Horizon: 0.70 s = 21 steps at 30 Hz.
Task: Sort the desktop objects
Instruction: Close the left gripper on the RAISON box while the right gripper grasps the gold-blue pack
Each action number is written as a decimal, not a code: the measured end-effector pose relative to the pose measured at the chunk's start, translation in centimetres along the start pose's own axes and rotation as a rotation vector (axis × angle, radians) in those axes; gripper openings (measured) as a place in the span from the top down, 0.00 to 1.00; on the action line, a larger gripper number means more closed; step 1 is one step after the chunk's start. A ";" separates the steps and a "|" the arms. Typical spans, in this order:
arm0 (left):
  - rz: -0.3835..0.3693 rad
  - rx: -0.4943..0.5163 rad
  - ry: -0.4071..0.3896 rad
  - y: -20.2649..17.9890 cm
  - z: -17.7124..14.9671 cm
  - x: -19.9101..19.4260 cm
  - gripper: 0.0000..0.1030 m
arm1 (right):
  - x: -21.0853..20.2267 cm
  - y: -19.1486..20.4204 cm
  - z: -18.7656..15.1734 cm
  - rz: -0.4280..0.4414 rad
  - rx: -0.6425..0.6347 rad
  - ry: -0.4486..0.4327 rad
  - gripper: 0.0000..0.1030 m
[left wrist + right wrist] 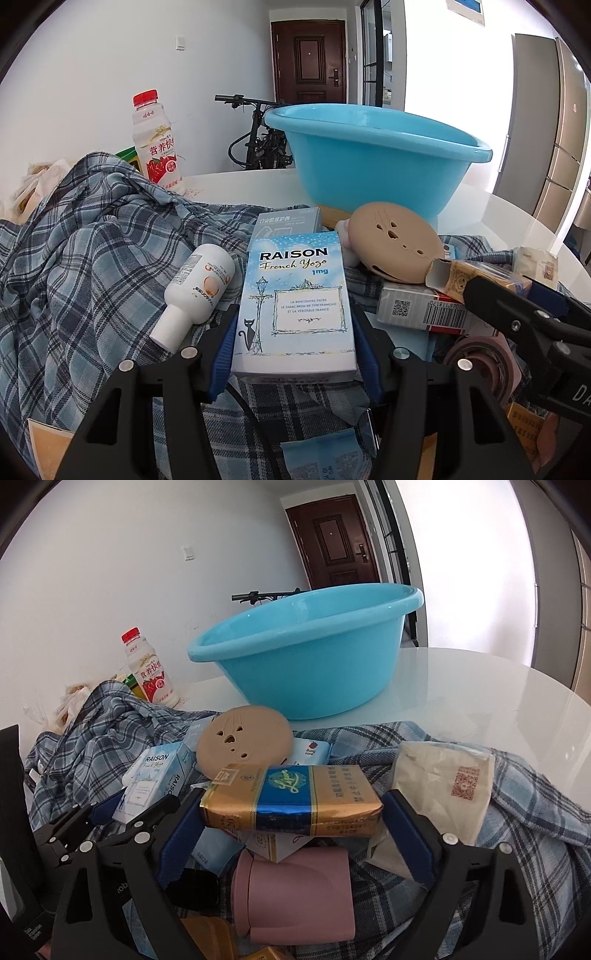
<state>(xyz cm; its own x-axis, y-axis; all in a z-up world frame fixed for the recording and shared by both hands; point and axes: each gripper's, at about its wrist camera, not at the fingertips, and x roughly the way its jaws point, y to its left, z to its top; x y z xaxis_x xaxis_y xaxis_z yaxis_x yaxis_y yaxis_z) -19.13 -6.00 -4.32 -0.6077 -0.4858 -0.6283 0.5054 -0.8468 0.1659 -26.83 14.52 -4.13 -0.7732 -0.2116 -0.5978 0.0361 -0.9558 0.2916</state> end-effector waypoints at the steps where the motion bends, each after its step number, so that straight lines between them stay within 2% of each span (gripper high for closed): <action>1: 0.000 0.000 0.000 0.0 0.0 0.0 0.42 | 0.2 0.0 0.0 -0.002 0.002 0.007 0.10; 4: -0.001 0.001 -0.001 0.0 0.0 0.0 0.42 | 0.6 0.0 -0.1 0.002 0.005 0.018 0.12; 5: 0.000 0.001 -0.002 0.0 0.0 0.0 0.42 | 0.5 -0.1 -0.2 0.000 0.006 0.010 0.18; 9: 0.000 0.002 -0.002 0.0 0.0 0.0 0.42 | -0.8 0.0 -0.4 -0.014 0.011 -0.060 0.22; 18: 0.036 -0.007 -0.010 0.1 0.4 -0.6 0.42 | -2.8 0.9 0.0 -0.042 -0.020 -0.085 0.23; 21: 0.019 -0.016 -0.019 0.3 0.7 -1.3 0.42 | -3.4 1.2 0.1 -0.067 -0.039 -0.095 0.23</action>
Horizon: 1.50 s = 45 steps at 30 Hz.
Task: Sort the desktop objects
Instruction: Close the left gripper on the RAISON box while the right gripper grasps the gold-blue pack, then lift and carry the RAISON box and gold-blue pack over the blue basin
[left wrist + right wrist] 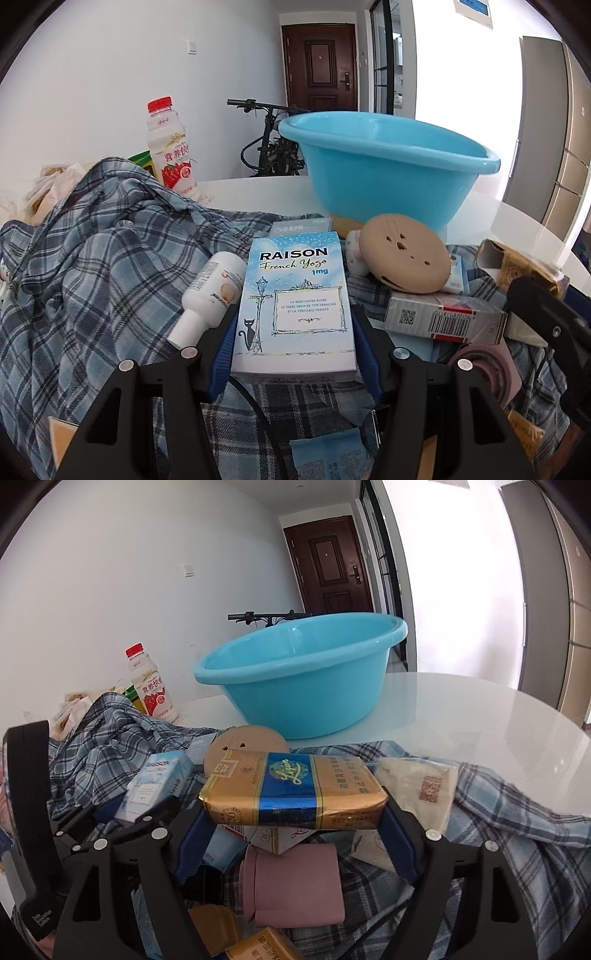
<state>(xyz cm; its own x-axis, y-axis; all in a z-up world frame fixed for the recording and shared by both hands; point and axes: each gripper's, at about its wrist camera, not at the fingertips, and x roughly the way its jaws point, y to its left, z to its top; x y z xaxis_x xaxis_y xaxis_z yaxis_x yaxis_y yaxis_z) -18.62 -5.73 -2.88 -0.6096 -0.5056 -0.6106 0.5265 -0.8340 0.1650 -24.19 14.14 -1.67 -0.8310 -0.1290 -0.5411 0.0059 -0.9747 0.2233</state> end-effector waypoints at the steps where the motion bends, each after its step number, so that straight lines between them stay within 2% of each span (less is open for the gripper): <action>1: -0.007 -0.011 0.006 0.1 0.2 -0.1 0.42 | -0.2 0.1 0.1 -0.013 -0.007 0.002 0.23; 4: -0.040 -0.021 0.025 0.2 0.7 -0.3 0.42 | -0.7 0.4 0.4 -0.054 -0.033 -0.011 0.23; 17: -0.076 0.047 -0.061 -1.5 2.8 -3.4 0.42 | -3.0 0.4 2.1 -0.055 -0.049 -0.077 0.22; 27: -0.097 0.057 -0.079 -2.5 3.9 -3.4 0.42 | -3.6 0.2 3.2 -0.076 -0.066 -0.103 0.22; 37: -0.118 0.085 -0.157 -4.2 6.2 -4.6 0.42 | -4.2 -0.2 5.6 -0.086 -0.083 -0.157 0.22; 45: -0.137 0.090 -0.162 -5.7 8.0 -3.7 0.42 | -3.6 -0.7 7.4 -0.104 -0.105 -0.165 0.22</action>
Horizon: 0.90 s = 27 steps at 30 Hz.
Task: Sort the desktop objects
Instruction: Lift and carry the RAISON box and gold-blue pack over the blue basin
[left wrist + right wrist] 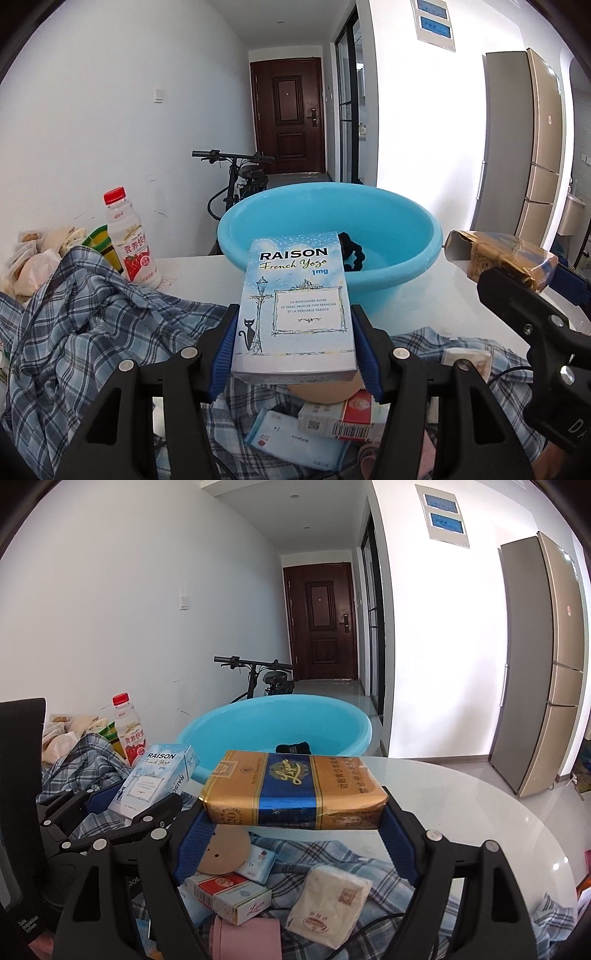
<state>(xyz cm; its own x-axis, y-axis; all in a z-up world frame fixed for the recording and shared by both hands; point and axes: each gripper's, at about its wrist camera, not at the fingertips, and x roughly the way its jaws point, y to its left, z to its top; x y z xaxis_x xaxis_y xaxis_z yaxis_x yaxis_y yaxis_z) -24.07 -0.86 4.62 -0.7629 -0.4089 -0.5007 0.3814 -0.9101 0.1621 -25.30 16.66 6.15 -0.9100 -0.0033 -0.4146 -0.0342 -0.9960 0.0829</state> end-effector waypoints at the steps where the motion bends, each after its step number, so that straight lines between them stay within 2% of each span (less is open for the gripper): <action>1: -0.002 -0.002 0.000 -0.1 0.3 0.2 0.42 | 0.1 -0.1 0.2 -0.001 -0.001 -0.001 0.22; 17: -0.009 0.037 -0.030 -0.9 4.3 2.5 0.42 | 2.1 -0.9 3.3 0.003 -0.026 -0.015 0.22; 27: -0.051 0.013 0.013 -0.5 6.7 5.4 0.42 | 4.3 -1.6 5.6 0.004 -0.021 -0.018 0.22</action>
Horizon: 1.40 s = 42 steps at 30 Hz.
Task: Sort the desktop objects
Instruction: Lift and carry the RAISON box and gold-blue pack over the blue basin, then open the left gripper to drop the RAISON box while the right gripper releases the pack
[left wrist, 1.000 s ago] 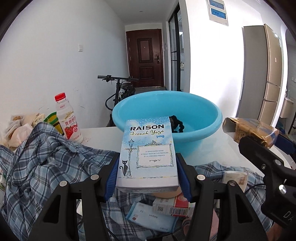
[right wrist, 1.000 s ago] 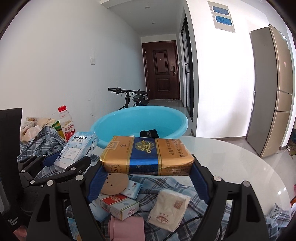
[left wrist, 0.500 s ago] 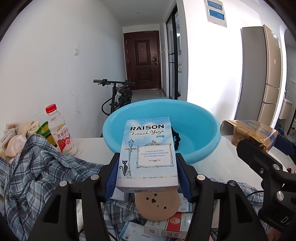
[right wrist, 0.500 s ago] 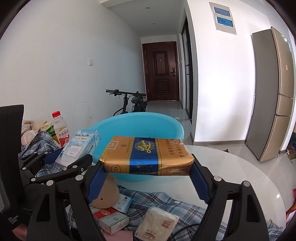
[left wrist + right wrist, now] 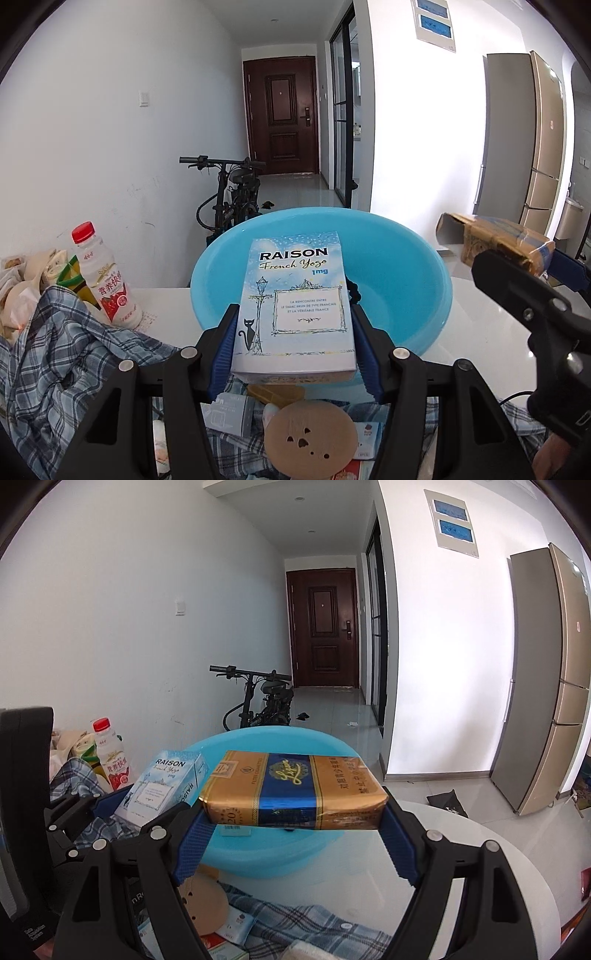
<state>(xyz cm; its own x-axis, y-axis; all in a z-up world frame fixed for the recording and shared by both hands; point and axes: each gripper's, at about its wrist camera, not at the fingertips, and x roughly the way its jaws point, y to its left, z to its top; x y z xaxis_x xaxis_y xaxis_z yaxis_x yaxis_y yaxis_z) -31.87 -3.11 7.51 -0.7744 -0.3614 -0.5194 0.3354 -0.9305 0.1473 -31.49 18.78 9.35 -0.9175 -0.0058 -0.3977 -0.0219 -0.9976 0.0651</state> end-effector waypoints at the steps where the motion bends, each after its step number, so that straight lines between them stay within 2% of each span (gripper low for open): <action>1: -0.004 -0.002 0.004 0.1 0.2 0.3 0.42 | 0.2 0.0 0.2 0.002 0.001 0.000 0.22; 13: 0.013 0.016 -0.005 1.0 3.6 2.9 0.42 | 3.0 1.1 2.2 -0.004 -0.066 0.005 0.22; 26: 0.000 -0.066 0.117 3.6 7.0 9.3 0.42 | 8.6 -0.4 4.3 -0.022 -0.009 0.084 0.22; 42: 0.016 -0.061 0.201 3.8 7.4 14.7 0.42 | 14.5 -2.1 5.1 -0.030 0.029 0.187 0.22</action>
<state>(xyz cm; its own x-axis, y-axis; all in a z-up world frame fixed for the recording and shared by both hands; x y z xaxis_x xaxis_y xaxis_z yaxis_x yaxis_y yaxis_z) -45.97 -12.38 6.61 -0.6483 -0.3516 -0.6754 0.3840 -0.9169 0.1087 -46.77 21.11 8.14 -0.8265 0.0088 -0.5628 -0.0624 -0.9951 0.0760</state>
